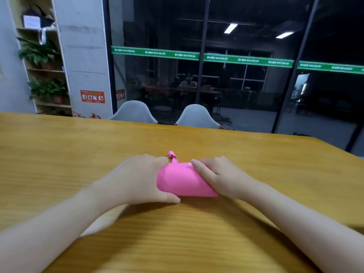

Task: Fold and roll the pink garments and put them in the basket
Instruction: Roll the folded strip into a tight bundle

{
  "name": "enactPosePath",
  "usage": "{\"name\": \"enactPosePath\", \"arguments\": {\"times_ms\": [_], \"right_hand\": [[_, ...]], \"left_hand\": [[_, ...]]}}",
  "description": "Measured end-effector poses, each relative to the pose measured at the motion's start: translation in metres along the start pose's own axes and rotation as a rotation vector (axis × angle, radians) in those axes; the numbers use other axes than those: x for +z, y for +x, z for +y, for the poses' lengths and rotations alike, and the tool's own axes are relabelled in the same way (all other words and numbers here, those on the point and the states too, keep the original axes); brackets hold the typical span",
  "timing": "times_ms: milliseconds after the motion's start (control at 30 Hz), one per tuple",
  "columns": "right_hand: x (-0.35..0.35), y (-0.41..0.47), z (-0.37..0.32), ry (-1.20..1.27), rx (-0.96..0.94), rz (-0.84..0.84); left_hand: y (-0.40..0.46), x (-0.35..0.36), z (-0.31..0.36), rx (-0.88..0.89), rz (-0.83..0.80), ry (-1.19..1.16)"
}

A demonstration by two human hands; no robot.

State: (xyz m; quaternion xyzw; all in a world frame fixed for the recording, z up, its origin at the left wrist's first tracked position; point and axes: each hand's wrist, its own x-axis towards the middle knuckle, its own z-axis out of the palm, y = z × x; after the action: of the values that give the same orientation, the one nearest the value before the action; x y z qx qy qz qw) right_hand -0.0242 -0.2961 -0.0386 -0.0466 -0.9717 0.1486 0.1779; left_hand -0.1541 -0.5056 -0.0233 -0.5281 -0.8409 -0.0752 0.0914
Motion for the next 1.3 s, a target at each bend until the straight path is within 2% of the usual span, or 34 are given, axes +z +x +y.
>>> {"name": "enactPosePath", "arguments": {"times_ms": [167, 300, 400, 567, 667, 733, 833, 933, 1067, 1233, 1300], "right_hand": [[0.007, -0.023, -0.006, -0.314, -0.12, 0.122], [0.009, -0.034, -0.015, -0.397, -0.108, 0.128], [0.006, -0.03, -0.016, -0.317, -0.108, 0.11], [0.001, -0.003, -0.007, 0.037, 0.03, -0.004], [0.003, 0.004, -0.004, 0.127, 0.075, -0.015], [0.007, -0.006, -0.004, -0.024, 0.024, 0.046], [0.01, -0.024, -0.012, -0.373, -0.109, 0.112], [0.007, -0.024, -0.019, -0.485, -0.096, 0.083], [0.0, -0.012, -0.016, -0.339, -0.098, 0.021], [-0.002, 0.002, -0.007, -0.074, -0.043, -0.027], [-0.002, 0.002, -0.007, -0.056, -0.02, -0.034]], "left_hand": [[0.005, 0.002, -0.003, -0.029, -0.065, -0.07], [0.0, -0.005, -0.006, -0.006, -0.146, -0.261], [-0.006, -0.007, -0.007, 0.006, -0.149, -0.263], [-0.007, 0.001, -0.005, 0.102, 0.062, 0.088], [0.0, 0.0, -0.008, 0.041, -0.015, 0.045], [0.004, -0.005, -0.009, 0.002, -0.1, -0.039], [0.01, -0.011, -0.01, -0.033, -0.191, -0.185], [0.013, -0.012, -0.013, -0.038, -0.259, -0.31], [0.013, -0.009, -0.017, -0.057, -0.267, -0.338], [0.005, -0.004, -0.013, 0.048, -0.08, 0.018], [0.006, -0.005, -0.012, 0.033, -0.099, 0.046]]}}
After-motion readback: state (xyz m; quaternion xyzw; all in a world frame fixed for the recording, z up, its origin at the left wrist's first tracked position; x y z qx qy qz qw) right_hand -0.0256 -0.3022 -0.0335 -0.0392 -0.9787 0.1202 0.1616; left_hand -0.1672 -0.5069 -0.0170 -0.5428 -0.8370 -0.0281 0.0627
